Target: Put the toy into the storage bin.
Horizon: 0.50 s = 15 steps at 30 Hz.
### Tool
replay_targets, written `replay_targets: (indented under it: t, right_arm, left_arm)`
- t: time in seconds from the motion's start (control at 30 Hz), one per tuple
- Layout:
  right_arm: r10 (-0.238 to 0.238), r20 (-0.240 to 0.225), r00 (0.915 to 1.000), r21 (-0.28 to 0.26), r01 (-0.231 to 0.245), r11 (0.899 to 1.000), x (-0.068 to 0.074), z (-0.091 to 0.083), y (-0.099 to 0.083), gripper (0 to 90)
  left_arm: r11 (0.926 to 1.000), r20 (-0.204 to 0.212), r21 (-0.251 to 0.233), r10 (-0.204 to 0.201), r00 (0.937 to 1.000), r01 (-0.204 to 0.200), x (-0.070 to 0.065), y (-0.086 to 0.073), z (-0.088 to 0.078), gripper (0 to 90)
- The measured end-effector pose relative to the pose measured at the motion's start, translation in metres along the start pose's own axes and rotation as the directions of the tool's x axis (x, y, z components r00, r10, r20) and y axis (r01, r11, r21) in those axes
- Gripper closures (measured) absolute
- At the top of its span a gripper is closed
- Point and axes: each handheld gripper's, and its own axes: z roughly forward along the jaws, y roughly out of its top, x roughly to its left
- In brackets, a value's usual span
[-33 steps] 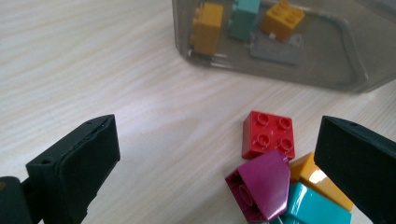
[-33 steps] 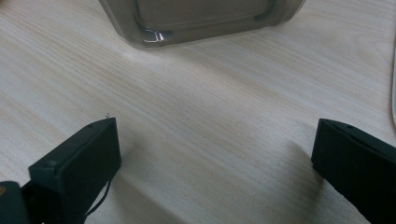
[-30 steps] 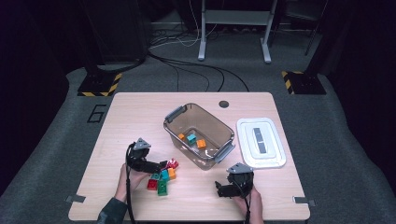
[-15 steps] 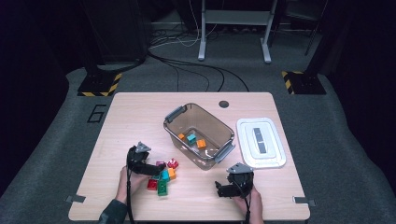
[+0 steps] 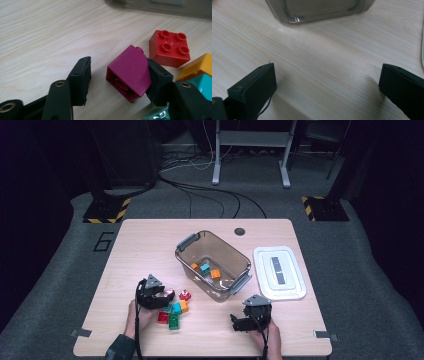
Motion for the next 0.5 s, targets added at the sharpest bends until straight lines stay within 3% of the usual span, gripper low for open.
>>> replay_targets:
  t: [0.13,0.3,0.5]
  right_arm:
    - [0.001,0.001,1.0,-0.001,-0.001,1.0,0.0001,0.0001,0.0,0.4]
    - [0.001,0.0,1.0,0.0,-0.001,1.0,0.0,0.0001,0.0,0.4]
    - [0.002,0.001,1.0,-0.001,-0.002,1.0,0.0001,0.0,0.0,0.4]
  left_arm:
    - [0.9997,0.003,0.001,0.024,0.9997,-0.024,-0.0004,0.0005,0.0002,49.3]
    - [0.9996,0.005,-0.019,0.02,0.9998,-0.02,-0.0007,-0.0018,-0.0003,58.1]
    - [0.9994,0.007,-0.022,0.027,0.9996,-0.027,0.0002,-0.0025,-0.0011,59.1]
